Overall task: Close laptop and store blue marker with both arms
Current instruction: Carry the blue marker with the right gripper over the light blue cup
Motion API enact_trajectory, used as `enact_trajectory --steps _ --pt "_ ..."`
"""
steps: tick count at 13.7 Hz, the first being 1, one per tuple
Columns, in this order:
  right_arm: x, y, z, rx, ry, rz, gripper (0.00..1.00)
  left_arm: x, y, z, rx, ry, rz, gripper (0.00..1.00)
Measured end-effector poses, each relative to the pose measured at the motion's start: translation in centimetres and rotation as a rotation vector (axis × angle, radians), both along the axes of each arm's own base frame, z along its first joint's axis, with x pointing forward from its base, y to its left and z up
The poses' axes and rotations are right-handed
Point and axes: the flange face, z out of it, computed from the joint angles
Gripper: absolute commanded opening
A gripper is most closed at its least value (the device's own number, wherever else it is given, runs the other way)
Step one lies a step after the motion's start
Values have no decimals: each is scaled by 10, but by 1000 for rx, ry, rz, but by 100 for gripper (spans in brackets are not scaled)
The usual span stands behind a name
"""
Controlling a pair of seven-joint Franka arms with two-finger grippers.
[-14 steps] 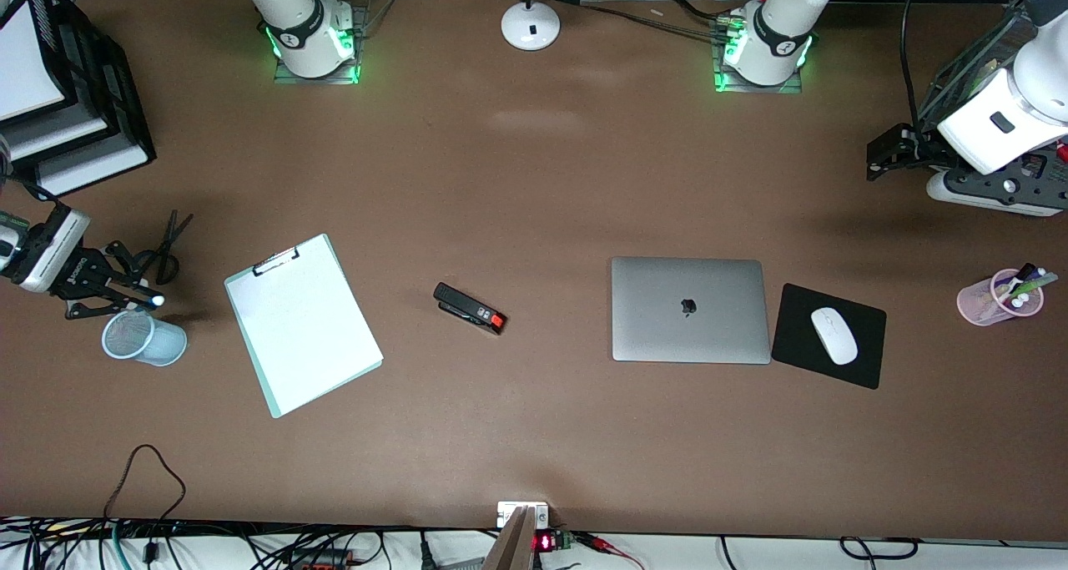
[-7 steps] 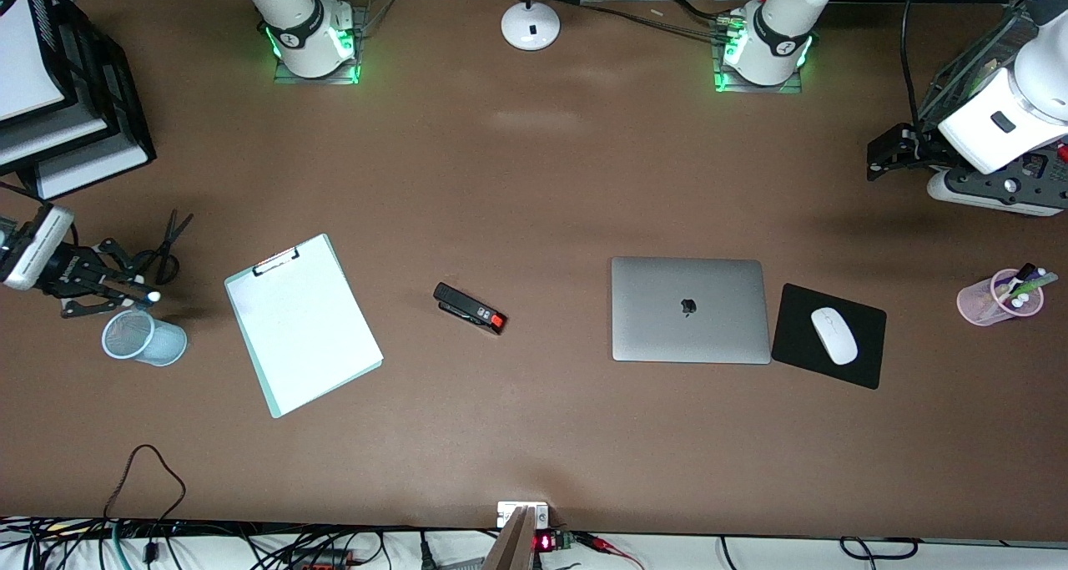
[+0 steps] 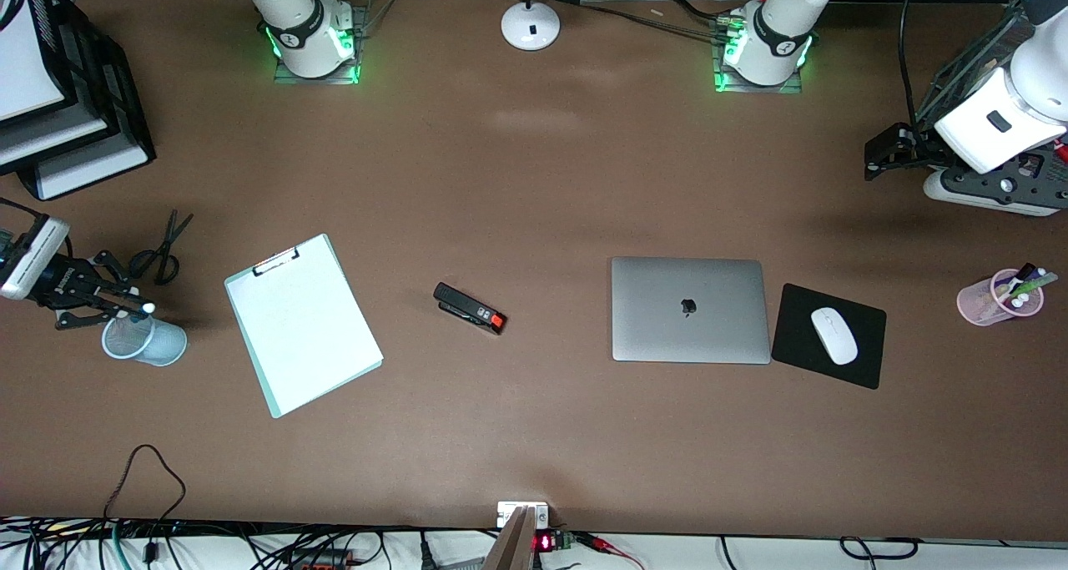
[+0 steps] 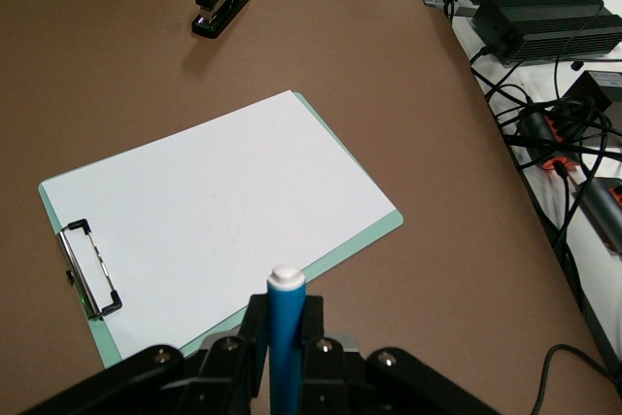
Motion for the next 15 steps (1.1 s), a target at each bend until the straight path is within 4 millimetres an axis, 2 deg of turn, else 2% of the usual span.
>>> enact_trajectory --steps 5,8,9,10,11,15 --pt "-3 -16 -24 29 21 -8 3 2 1 -1 0 0 1 100" --pt "-3 -23 -33 53 30 -16 6 6 0 7 -1 -19 1 100" --pt "-4 -26 -36 56 32 -20 13 7 0 7 -2 -21 1 100" --pt "-4 -30 -38 60 35 -24 82 8 0 7 -2 -20 1 100" --pt "-6 -33 -39 73 34 -33 100 8 0 6 -1 -19 1 100" --pt "-7 -42 -37 112 36 -91 100 10 0 4 -1 -15 1 100"
